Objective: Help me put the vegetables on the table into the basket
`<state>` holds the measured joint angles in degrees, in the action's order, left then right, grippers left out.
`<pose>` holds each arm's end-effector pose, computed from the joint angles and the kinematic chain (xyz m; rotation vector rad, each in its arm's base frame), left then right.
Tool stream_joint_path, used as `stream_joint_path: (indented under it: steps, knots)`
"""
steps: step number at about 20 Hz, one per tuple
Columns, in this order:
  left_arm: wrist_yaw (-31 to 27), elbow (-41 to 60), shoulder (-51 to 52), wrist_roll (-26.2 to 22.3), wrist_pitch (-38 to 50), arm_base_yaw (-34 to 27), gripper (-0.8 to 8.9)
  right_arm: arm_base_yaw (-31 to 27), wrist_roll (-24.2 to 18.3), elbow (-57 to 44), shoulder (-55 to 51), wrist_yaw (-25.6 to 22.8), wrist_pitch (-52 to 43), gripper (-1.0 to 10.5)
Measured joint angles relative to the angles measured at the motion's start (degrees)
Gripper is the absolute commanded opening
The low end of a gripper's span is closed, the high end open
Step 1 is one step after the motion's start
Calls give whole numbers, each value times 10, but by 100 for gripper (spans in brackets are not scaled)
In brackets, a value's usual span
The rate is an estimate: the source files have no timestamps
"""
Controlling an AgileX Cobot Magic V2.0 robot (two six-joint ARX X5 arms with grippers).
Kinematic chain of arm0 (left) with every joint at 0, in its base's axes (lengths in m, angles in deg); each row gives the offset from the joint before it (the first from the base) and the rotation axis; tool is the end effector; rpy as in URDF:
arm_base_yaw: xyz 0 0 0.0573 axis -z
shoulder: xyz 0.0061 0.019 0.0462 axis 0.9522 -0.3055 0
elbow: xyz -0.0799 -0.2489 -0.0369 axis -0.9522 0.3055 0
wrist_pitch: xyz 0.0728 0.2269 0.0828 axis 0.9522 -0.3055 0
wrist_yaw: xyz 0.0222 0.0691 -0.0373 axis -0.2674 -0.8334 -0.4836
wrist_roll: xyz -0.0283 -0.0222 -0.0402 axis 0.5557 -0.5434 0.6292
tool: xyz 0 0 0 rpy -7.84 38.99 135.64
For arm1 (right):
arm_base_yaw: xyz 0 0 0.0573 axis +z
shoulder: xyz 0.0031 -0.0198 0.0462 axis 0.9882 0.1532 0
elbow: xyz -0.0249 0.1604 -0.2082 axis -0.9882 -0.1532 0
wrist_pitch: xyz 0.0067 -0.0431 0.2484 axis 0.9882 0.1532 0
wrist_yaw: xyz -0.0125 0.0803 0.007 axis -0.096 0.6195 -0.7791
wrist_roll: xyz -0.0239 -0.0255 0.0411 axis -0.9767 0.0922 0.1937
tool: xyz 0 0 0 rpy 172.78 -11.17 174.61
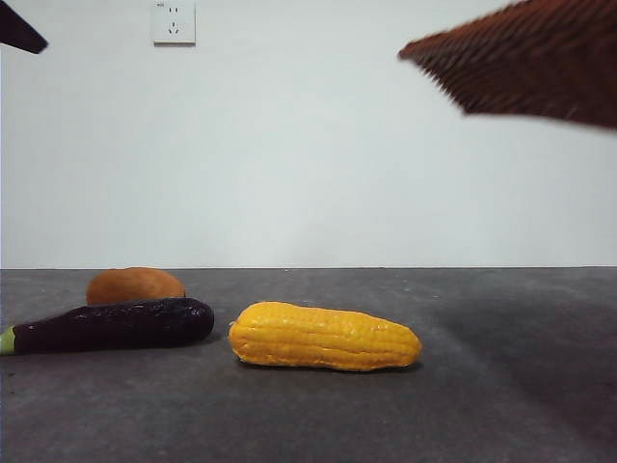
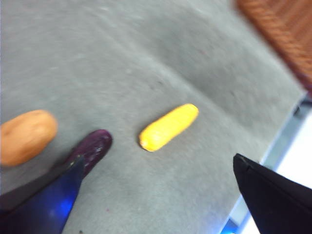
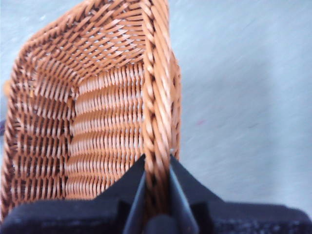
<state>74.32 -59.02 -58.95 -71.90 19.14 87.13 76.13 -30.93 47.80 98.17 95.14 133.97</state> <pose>0.1516 -0.0555 0.3296 0.0979 0.6559 -0.8293 0.1254 0.0003 0.3541 0.1722 0.7316 0.3050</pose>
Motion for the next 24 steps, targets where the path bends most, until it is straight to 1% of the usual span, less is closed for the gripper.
stream_joint_path:
  steps: [3,6,9,10,14,18,21,24]
  knots:
    - [0,0,-28,-47,3,39,634,-2,25,-89,-2,28,-60,-12]
    - [-1,0,-79,-103,25,85,634,-2,52,-139,-2,48,-123,-12]
    - [-1,0,-141,-148,71,135,634,-2,69,-140,-2,75,-157,-12]
    - [-5,0,-163,-158,90,152,634,-2,73,-140,-2,76,-157,-12]
    - [-61,0,-258,-201,137,208,634,-8,75,-140,-3,73,-155,-12]
    - [-95,0,-338,-232,176,236,634,-40,83,-140,-3,79,-187,-12]
    - [-127,-3,-382,-252,201,243,634,-65,85,-140,-3,107,-186,-12]
    - [-148,-38,-424,-261,200,244,634,-73,85,-140,-3,125,-185,-12]
